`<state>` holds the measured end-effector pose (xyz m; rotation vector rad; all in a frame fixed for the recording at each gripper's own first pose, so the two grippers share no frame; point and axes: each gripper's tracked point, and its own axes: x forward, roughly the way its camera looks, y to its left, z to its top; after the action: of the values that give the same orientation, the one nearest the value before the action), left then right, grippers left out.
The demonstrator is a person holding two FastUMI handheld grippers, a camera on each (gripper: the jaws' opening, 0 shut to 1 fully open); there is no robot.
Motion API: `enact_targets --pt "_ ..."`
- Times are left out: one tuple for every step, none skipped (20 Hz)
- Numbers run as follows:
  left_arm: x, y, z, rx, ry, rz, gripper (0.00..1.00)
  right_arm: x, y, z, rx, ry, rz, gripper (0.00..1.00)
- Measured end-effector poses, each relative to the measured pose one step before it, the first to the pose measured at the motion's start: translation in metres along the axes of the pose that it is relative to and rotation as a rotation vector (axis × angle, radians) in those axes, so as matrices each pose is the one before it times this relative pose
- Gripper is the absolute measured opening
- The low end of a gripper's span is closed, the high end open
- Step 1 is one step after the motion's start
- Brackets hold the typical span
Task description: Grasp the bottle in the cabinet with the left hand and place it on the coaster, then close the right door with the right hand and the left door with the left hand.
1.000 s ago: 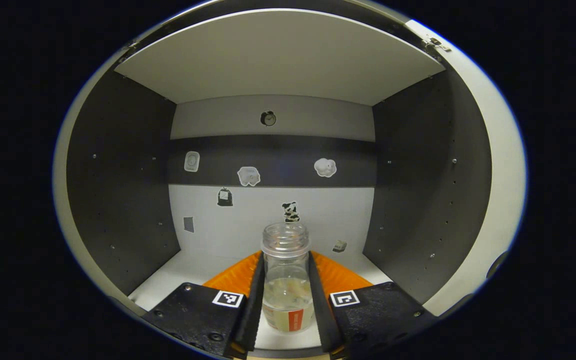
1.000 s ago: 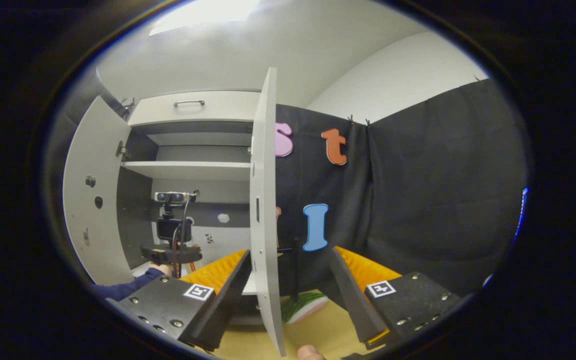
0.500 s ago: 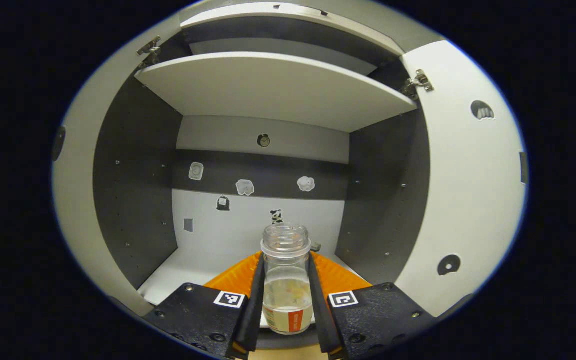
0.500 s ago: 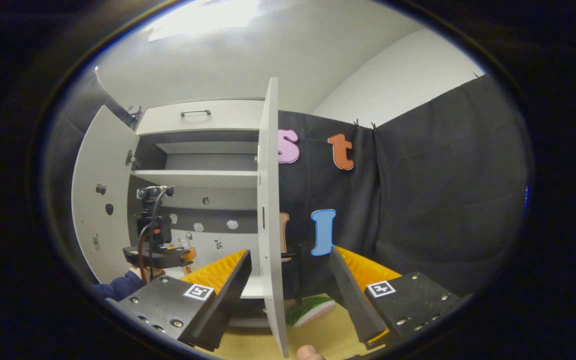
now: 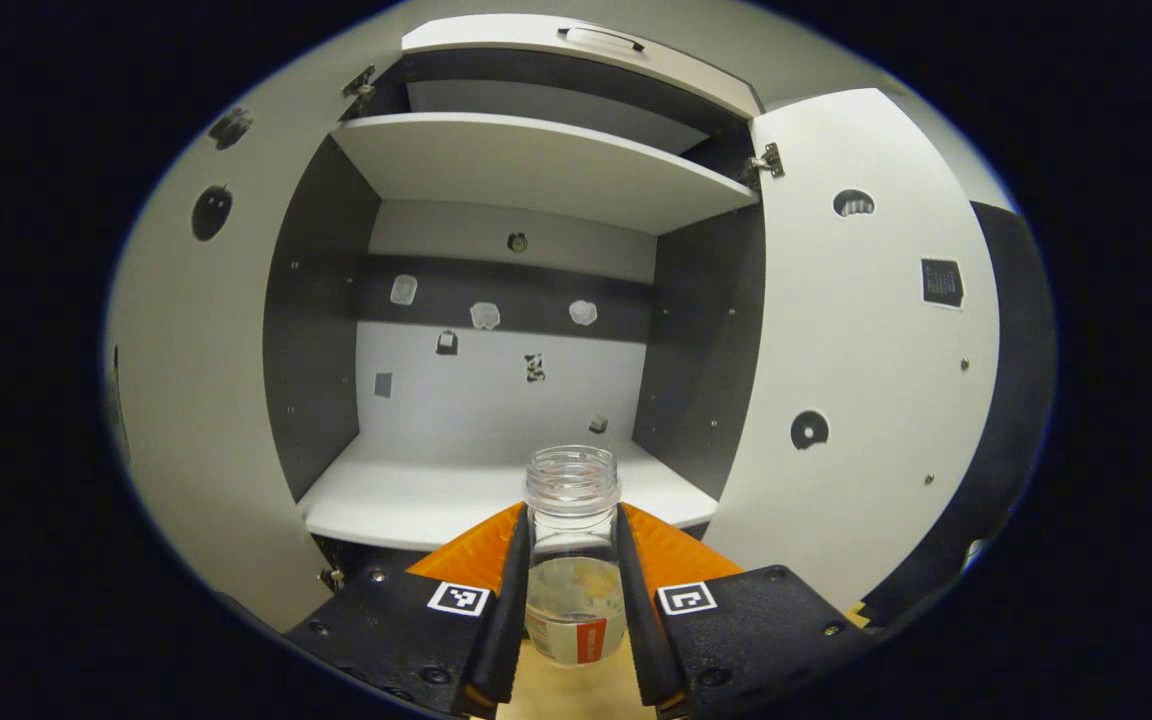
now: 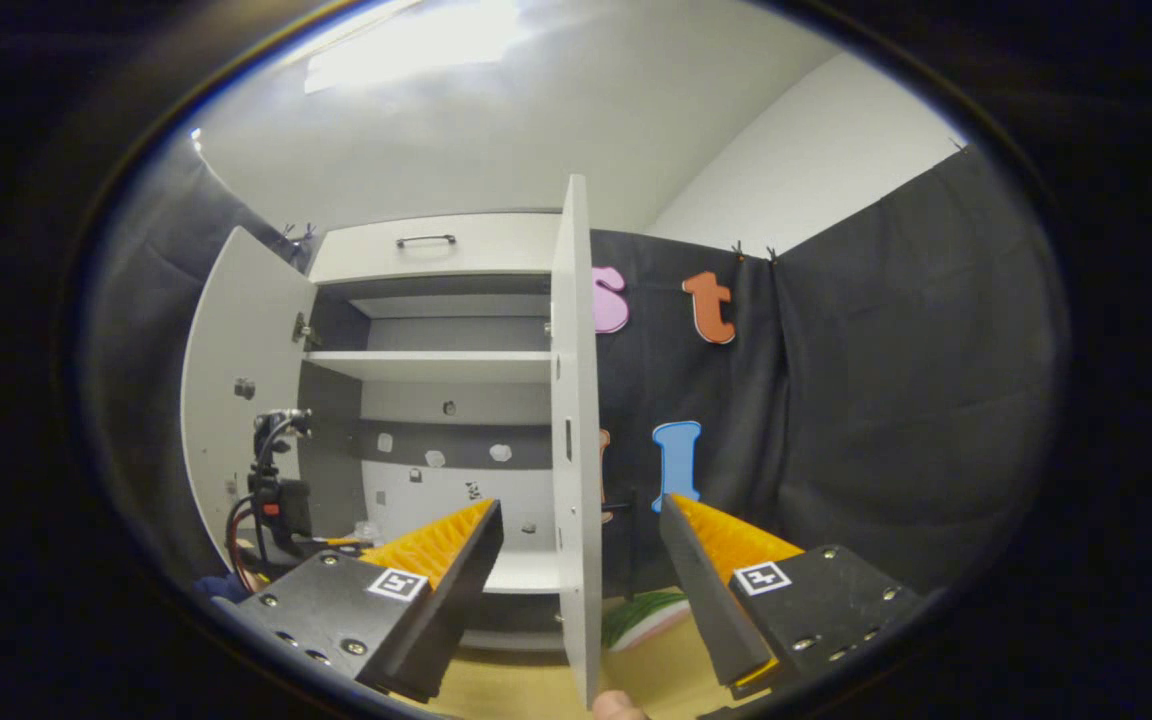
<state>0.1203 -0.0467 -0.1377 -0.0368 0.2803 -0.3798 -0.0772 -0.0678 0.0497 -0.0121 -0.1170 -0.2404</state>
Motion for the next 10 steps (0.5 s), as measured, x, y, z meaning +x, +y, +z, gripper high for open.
enact_targets --pt "-0.00694 0.00115 -0.01436 -0.00766 0.01526 -0.00021 0.47 -0.00087 0.00191 -0.00003 0.00043 0.00097 0.01017 0.95" --pt "-0.00358 0.00279 -0.01509 -0.00221 0.01836 0.00305 0.47 -0.00073 0.00251 -0.00031 0.00137 0.00171 0.00969 0.95" --pt "-0.00442 0.00119 -0.01362 0.00126 0.01844 0.00566 0.47 -0.00004 0.00198 0.00048 0.00243 0.00193 0.00925 0.95" --pt "-0.00346 0.00062 -0.01356 -0.00135 0.01393 -0.00125 0.47 0.00013 0.00224 0.00124 0.00418 -0.00013 0.00901 0.95" --pt "-0.0021 0.00051 -0.01347 0.00005 0.01246 -0.00154 0.47 -0.00006 0.00152 0.00116 0.00461 -0.00288 0.00824 0.95" --pt "-0.00215 0.00079 -0.01396 0.00094 0.01411 0.00206 0.47 0.00018 0.00161 0.00143 0.00385 -0.00372 0.00732 0.95" --pt "-0.00152 0.0015 -0.01463 0.00103 0.0168 0.00204 0.47 0.00115 0.00127 0.0007 0.00168 -0.00211 0.00714 0.96" --pt "-0.00111 -0.00045 -0.01431 -0.00095 0.01564 -0.00129 0.47 0.00018 0.00025 0.00065 -0.00029 -0.00201 0.00522 0.96" --pt "-0.00027 -0.0015 -0.01468 -0.0071 0.0142 -0.00622 0.47 0.00025 -0.00049 0.00027 -0.00148 -0.00144 0.00366 0.96" --pt "-0.00035 -0.00245 -0.01599 -0.01198 0.02211 -0.00622 0.47 0.00063 0.00019 0.00113 -0.0017 -0.00208 0.00335 0.95"
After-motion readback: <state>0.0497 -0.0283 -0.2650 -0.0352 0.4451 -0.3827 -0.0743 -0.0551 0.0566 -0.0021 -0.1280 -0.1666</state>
